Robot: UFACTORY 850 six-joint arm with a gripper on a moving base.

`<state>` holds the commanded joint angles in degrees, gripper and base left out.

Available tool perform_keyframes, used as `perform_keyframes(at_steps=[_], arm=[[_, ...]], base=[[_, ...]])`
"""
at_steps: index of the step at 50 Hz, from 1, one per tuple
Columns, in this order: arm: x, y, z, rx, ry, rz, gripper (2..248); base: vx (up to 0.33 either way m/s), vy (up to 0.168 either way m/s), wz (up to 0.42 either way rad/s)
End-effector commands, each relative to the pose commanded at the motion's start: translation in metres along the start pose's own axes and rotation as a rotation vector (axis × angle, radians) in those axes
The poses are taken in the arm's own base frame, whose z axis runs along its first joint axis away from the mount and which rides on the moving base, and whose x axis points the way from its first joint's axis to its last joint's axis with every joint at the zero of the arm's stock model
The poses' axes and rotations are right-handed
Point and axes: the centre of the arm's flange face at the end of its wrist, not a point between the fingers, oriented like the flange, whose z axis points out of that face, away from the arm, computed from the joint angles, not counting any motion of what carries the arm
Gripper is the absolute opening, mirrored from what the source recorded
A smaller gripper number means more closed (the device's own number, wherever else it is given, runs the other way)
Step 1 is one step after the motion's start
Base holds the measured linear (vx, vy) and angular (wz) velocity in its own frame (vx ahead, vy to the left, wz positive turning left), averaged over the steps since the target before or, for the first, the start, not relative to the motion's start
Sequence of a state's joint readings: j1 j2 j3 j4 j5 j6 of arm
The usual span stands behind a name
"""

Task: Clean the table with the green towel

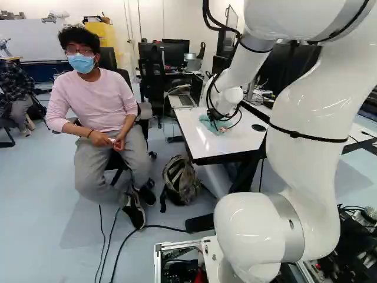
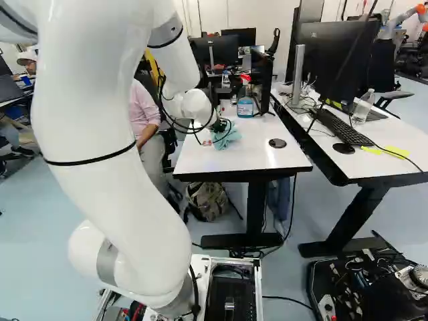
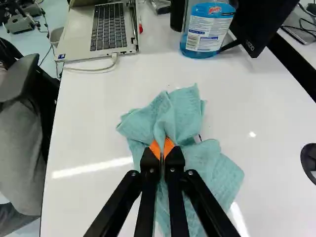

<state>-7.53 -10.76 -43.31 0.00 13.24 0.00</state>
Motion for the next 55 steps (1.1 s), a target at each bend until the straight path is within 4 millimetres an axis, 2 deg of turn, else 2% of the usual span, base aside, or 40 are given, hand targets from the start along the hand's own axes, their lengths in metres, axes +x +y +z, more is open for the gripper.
perform_keyframes(at_steps=[22,55], arm=[[-0.023,0.019,-0.024,-0.030,-0.009,0.029,28],[-0.016,0.071,-0.017,-0.108,-0.006,0.105,28]], base=[[0.000,0.000,0.000],[0.000,0.000,0.000]])
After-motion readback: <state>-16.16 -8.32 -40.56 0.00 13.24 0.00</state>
